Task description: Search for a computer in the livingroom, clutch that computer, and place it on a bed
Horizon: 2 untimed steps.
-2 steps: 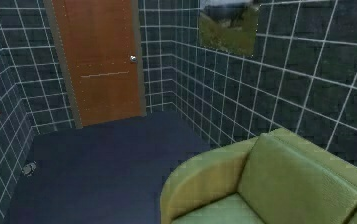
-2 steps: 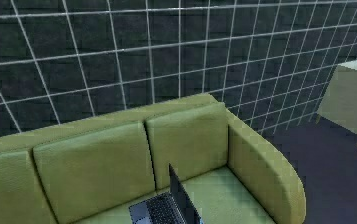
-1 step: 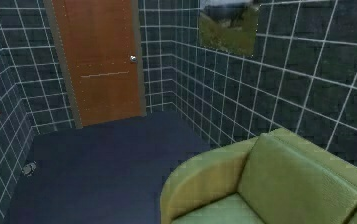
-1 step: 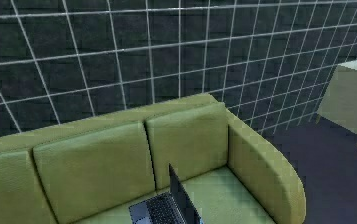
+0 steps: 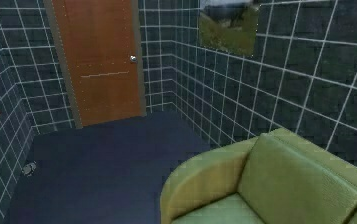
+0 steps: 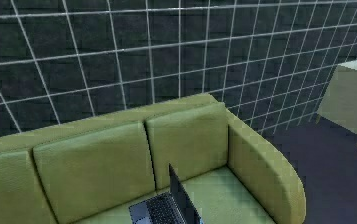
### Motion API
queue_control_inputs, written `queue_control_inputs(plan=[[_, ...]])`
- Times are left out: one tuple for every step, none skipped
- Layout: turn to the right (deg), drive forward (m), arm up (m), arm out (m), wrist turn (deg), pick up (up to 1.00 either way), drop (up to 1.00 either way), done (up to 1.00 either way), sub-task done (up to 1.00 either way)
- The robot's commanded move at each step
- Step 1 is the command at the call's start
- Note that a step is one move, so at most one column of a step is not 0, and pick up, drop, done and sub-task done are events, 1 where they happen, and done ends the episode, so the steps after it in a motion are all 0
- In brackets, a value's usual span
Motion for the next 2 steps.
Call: queue_control_inputs(plan=[[0.0,0.00,0.00,0.00,45.0,0.00,0.00,0.00,0.00],[0.0,0.00,0.00,0.00,45.0,0.00,0.00,0.00,0.00]])
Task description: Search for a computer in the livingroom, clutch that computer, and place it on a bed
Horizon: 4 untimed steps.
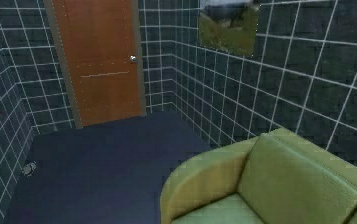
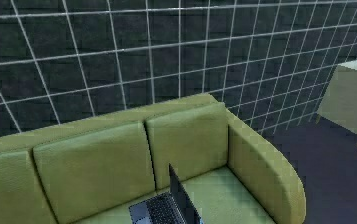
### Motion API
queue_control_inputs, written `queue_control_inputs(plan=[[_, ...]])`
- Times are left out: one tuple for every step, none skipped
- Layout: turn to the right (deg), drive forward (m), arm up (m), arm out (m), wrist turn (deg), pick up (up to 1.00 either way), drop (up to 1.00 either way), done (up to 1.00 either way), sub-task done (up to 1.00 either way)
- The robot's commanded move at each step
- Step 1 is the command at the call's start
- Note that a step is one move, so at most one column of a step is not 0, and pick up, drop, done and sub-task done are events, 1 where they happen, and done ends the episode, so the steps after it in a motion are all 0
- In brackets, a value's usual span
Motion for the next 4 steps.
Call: queue_control_inputs(plan=[[0.0,0.00,0.00,0.00,45.0,0.00,0.00,0.00,0.00],[0.0,0.00,0.00,0.00,9.0,0.00,0.00,0.00,0.00],[0.0,0.00,-0.30,0.00,0.0,0.00,0.00,0.00,0.00],[0.0,0.00,0.00,0.00,0.0,1.00,0.00,0.00,0.00]])
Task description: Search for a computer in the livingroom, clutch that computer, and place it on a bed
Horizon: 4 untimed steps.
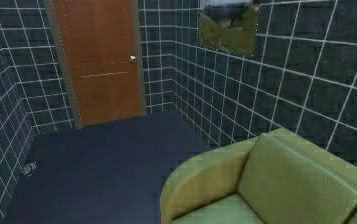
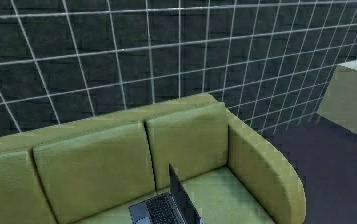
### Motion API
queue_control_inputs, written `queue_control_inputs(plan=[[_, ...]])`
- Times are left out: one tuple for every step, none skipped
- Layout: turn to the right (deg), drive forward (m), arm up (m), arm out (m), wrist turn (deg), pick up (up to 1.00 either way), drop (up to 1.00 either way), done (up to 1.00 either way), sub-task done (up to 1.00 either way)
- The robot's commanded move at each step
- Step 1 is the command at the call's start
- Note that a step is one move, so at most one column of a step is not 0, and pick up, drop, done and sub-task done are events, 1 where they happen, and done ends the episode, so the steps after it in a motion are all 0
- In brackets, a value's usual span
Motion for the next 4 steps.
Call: queue_control_inputs(plan=[[0.0,0.00,0.10,0.00,0.0,0.00,0.00,0.00,0.00],[0.0,0.00,0.50,0.00,0.0,0.00,0.00,0.00,0.00],[0.0,0.00,0.16,0.00,0.0,0.00,0.00,0.00,0.00],[0.0,0.00,0.00,0.00,-45.0,0.00,0.00,0.00,0.00]])
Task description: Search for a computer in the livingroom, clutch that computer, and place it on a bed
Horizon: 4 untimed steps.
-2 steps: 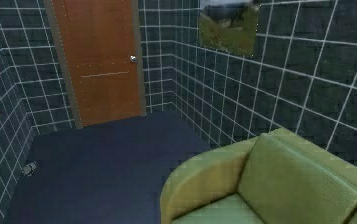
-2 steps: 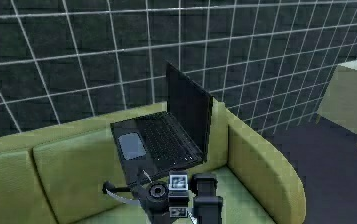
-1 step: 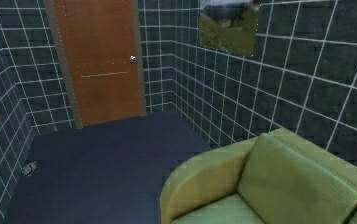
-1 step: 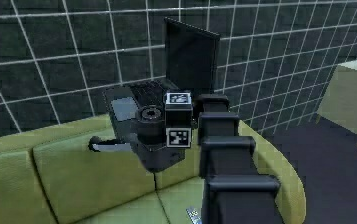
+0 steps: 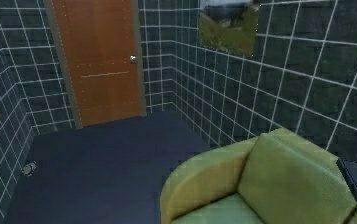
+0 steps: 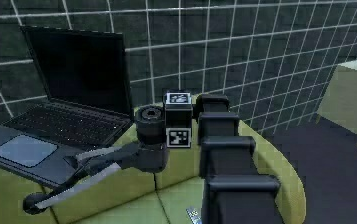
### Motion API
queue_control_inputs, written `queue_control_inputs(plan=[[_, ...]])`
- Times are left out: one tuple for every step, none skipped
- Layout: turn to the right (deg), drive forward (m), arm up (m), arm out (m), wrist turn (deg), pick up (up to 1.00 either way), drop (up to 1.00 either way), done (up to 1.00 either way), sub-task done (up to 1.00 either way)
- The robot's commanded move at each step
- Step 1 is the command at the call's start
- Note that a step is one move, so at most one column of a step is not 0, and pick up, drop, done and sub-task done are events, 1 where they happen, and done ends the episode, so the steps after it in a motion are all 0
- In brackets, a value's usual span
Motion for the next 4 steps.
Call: queue_control_inputs(plan=[[0.0,0.00,0.00,0.00,-45.0,0.00,0.00,0.00,0.00],[0.0,0.00,0.00,0.00,-3.0,0.00,0.00,0.00,0.00],[0.0,0.00,0.00,-0.12,0.0,0.00,0.00,0.00,0.00],[-45.0,0.00,0.00,0.00,0.0,0.00,0.00,0.00,0.00]])
